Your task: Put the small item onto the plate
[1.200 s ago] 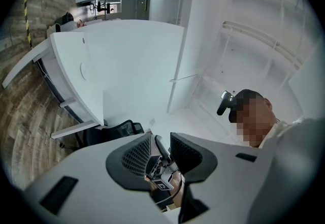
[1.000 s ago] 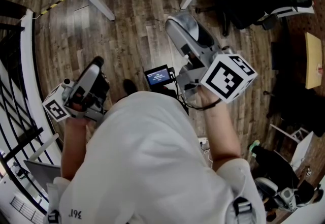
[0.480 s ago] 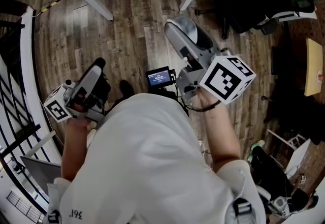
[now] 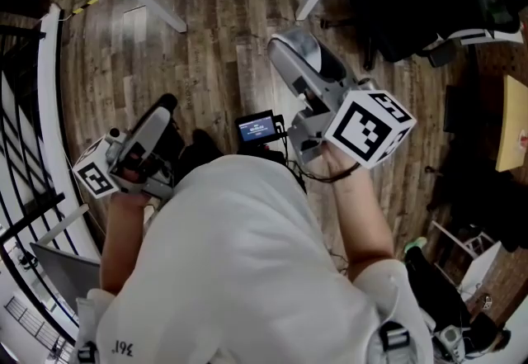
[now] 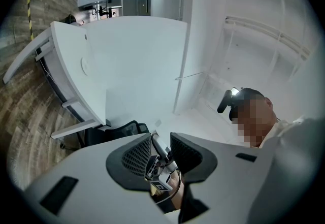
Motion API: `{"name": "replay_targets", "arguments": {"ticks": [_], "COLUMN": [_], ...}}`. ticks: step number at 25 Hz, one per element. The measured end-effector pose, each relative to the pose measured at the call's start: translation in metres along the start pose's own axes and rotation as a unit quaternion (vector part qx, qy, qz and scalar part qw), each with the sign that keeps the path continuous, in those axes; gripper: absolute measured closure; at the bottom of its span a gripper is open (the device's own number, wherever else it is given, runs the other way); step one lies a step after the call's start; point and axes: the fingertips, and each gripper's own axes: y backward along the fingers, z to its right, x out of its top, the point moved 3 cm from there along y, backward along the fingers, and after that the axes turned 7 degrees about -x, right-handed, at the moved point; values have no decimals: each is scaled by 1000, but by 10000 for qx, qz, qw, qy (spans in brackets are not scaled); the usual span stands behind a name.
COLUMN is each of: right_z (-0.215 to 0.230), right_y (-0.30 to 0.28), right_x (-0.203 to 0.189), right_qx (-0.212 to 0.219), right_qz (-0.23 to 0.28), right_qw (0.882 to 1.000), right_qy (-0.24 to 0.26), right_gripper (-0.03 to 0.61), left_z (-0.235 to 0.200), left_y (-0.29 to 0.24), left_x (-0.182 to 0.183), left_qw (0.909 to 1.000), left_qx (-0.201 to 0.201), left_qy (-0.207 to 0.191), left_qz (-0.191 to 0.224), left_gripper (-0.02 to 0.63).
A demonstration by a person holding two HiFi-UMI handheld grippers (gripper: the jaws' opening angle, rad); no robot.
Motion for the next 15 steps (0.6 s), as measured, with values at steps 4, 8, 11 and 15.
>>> {"name": "replay_targets", "arguments": {"ticks": [4, 8, 11, 15], "right_z": [1, 1, -1, -6], "right_y": [-12, -28, -46, -86], "right_x": [-1, 4, 8, 16], "right_qx": [62, 53, 9, -127], "right_qz": [-87, -131, -85, 2], "right_qw": [9999, 9999, 9999, 9999], "right_qy": [-84, -69, -55, -69], "right_gripper": [259, 259, 259, 259], "left_z": [-5, -12, -25, -50], "left_y": [3, 0, 0, -1], "left_x": [4, 20, 38, 78], "left_qw": [9999, 9999, 9999, 9998], "left_qx": [121, 125, 77, -2], "left_qy": [23, 14, 60, 184], "left_qz": [43, 53, 25, -83], "left_gripper": [505, 505, 505, 505]}}
